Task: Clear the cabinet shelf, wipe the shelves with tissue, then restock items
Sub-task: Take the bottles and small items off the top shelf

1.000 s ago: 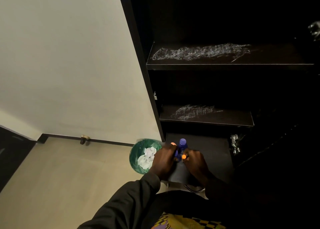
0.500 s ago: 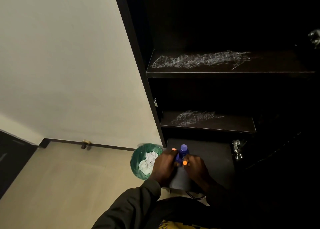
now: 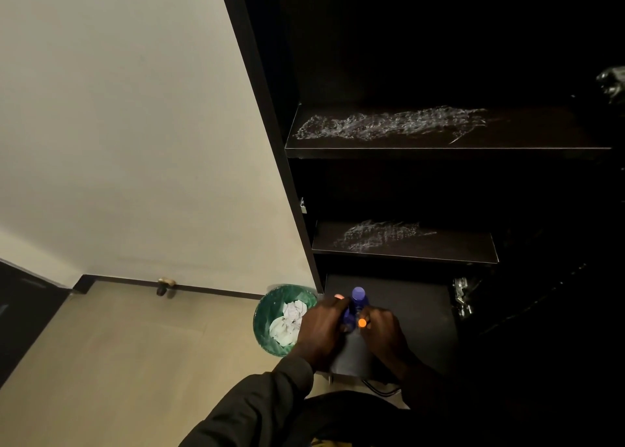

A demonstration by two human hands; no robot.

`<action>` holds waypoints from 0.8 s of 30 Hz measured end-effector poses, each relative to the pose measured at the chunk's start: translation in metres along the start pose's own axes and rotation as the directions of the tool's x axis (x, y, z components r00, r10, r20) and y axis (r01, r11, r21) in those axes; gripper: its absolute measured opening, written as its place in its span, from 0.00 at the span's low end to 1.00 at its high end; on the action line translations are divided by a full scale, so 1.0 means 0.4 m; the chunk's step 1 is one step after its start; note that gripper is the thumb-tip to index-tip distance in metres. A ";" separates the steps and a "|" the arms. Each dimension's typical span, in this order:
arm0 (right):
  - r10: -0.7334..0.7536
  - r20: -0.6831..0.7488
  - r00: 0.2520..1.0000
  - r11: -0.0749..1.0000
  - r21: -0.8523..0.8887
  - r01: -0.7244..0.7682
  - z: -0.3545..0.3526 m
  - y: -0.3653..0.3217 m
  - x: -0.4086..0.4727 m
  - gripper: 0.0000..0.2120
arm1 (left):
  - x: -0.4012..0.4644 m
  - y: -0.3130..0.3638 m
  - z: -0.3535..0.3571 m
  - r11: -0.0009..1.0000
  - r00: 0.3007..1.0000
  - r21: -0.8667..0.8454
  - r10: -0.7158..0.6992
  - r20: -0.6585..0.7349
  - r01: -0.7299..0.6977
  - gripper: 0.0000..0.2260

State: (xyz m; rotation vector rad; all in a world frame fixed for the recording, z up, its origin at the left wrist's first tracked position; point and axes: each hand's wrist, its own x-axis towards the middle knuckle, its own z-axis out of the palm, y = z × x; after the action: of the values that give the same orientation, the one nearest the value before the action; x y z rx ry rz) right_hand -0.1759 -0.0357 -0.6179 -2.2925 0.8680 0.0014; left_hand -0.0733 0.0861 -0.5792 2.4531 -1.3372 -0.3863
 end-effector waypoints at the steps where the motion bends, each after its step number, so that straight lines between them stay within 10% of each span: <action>1: -0.004 0.003 1.000 1.000 0.004 0.004 0.001 0.003 0.000 0.09 | 0.000 -0.001 0.001 1.000 1.000 -0.001 0.000 -0.004 0.000 0.13; 24: 0.031 0.058 0.998 0.999 -0.031 -0.030 0.010 0.000 0.013 0.09 | -0.004 -0.015 -0.017 0.996 0.995 -0.076 0.049 -0.089 -0.056 0.12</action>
State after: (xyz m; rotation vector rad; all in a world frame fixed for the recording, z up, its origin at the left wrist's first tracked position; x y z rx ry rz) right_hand -0.1710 -0.0364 -0.6224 -2.2953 0.8780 0.0956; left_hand -0.0669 0.0917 -0.5752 2.3377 -1.3225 -0.3101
